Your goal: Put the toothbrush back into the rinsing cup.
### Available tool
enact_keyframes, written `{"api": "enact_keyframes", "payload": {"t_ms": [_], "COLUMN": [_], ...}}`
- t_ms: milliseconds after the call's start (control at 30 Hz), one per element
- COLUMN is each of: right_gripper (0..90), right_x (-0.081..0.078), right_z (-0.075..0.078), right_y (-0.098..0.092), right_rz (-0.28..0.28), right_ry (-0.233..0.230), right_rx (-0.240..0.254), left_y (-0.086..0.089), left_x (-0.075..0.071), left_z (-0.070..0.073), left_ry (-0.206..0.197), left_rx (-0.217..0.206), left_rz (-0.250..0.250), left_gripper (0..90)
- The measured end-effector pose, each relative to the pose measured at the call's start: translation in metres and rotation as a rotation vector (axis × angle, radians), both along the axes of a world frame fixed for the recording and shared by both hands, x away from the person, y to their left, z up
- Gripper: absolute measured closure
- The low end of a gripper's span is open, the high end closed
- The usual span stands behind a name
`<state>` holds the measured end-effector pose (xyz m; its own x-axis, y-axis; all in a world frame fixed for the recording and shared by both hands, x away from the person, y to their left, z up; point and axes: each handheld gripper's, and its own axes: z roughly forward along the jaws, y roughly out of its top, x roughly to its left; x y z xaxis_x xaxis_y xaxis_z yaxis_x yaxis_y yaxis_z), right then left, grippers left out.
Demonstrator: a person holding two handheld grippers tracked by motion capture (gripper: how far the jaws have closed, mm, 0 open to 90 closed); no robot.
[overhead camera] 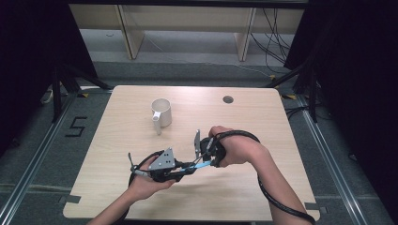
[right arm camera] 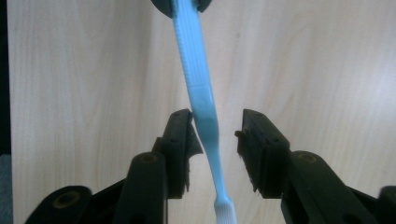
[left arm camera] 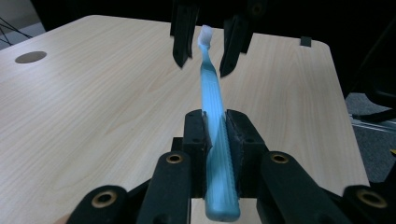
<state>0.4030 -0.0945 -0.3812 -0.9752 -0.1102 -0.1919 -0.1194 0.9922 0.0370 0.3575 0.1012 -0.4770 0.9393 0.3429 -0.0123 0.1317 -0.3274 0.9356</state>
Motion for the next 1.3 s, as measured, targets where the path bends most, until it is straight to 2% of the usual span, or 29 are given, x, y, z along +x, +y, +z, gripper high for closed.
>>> {"api": "enact_keyframes", "payload": {"t_ms": [67,133,167,200,233,267,300,333,367,400,500,567,700,767,800,867,900,967,1067,1100,1133,1167,1233,1267,1300], "right_gripper": [60.6,58.9,58.0,57.8,57.8,57.5,57.2,57.1,57.1,57.1,56.6,56.2,56.2,56.6,56.6,57.0,57.0,57.0,57.0,57.0,57.0,56.9,56.5,56.4,56.4], "right_x": [-0.001,-0.001,-0.002,-0.003,-0.003,-0.005,-0.004,-0.007,-0.004,-0.006,-0.007,-0.007,-0.005,-0.005,-0.005,-0.004,-0.003,-0.003,-0.003,-0.003,-0.002,-0.003,-0.002,-0.003,-0.003], "right_z": [0.008,0.015,0.018,0.019,0.020,0.020,0.020,0.019,0.019,0.019,0.018,0.017,0.012,0.009,0.006,0.000,-0.002,-0.008,-0.013,-0.014,-0.015,-0.016,-0.020,-0.020,-0.021], "right_y": [-0.006,-0.013,-0.018,-0.022,-0.027,-0.032,-0.037,-0.042,-0.046,-0.051,-0.063,-0.069,-0.080,-0.085,-0.086,-0.088,-0.090,-0.090,-0.089,-0.089,-0.089,-0.088,-0.087,-0.086,-0.086], "right_rz": [-0.035,-0.034,-0.069,-0.107,-0.110,-0.156,-0.156,-0.217,-0.182,-0.213,-0.243,-0.289,-0.382,-0.452,-0.460,-0.494,-0.489,-0.506,-0.527,-0.548,-0.543,-0.560,-0.587,-0.609,-0.616], "right_ry": [-0.028,-0.043,-0.063,-0.066,-0.065,-0.071,-0.079,-0.071,-0.082,-0.084,-0.079,-0.075,-0.073,-0.058,-0.047,-0.042,-0.048,-0.041,-0.026,-0.034,-0.036,-0.021,-0.035,-0.007,-0.008], "right_rx": [0.070,0.136,0.184,0.209,0.241,0.254,0.270,0.298,0.334,0.356,0.419,0.469,0.570,0.608,0.631,0.661,0.664,0.669,0.679,0.694,0.705,0.720,0.761,0.765,0.781], "left_y": [0.004,0.006,0.008,0.008,0.010,0.011,0.012,0.014,0.015,0.016,0.020,0.021,0.024,0.026,0.027,0.028,0.028,0.029,0.030,0.030,0.030,0.031,0.031,0.031,0.032], "left_x": [0.000,0.000,0.000,0.000,0.000,0.000,0.000,0.000,0.000,0.001,0.001,0.002,0.001,0.002,0.002,0.002,0.004,0.003,0.003,0.004,0.004,0.004,0.004,0.004,0.005], "left_z": [0.000,0.000,0.001,0.000,0.001,0.001,0.001,0.002,0.002,0.001,0.002,0.001,0.003,0.003,0.003,0.004,0.003,0.004,0.005,0.005,0.005,0.006,0.006,0.007,0.007], "left_ry": [-0.003,-0.007,-0.008,-0.012,-0.012,-0.012,-0.018,-0.017,-0.020,-0.022,-0.024,-0.030,-0.036,-0.041,-0.039,-0.041,-0.044,-0.044,-0.049,-0.053,-0.054,-0.054,-0.060,-0.062,-0.066], "left_rx": [0.002,-0.018,-0.011,-0.029,-0.022,-0.033,-0.038,-0.031,-0.034,-0.050,-0.052,-0.075,-0.081,-0.082,-0.085,-0.088,-0.106,-0.096,-0.109,-0.116,-0.128,-0.120,-0.133,-0.140,-0.143], "left_rz": [0.017,0.037,0.041,0.043,0.052,0.057,0.061,0.074,0.081,0.089,0.121,0.139,0.172,0.184,0.189,0.200,0.198,0.217,0.232,0.236,0.241,0.248,0.262,0.267,0.271], "left_gripper": [78.2,78.2,78.2,78.2,78.2,78.3,78.2,78.2,78.2,78.2,78.3,78.2,78.2,78.2,78.2,78.2,78.2,78.2,78.2,78.2,78.2,78.2,78.3,78.2,78.2]}}
